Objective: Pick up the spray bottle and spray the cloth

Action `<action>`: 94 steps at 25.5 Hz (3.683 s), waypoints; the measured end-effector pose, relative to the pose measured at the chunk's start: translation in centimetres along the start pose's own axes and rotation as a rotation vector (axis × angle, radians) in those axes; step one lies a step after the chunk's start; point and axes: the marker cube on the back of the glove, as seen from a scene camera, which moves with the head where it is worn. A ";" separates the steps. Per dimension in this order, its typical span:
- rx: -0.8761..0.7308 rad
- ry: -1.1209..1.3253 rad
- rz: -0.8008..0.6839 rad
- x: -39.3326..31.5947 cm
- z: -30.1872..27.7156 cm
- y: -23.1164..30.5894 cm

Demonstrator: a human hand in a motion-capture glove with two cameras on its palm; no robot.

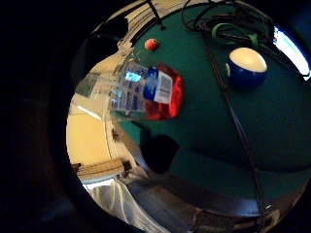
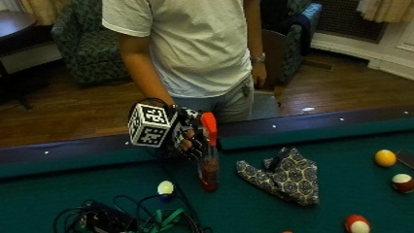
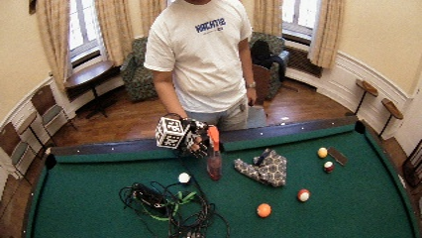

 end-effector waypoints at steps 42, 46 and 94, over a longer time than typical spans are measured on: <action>0.270 -0.149 -0.147 -2.5 5.0 -12.3; 0.274 -0.150 -0.154 -2.9 4.7 -12.3; -0.669 -0.165 -0.190 -24.2 3.6 -15.2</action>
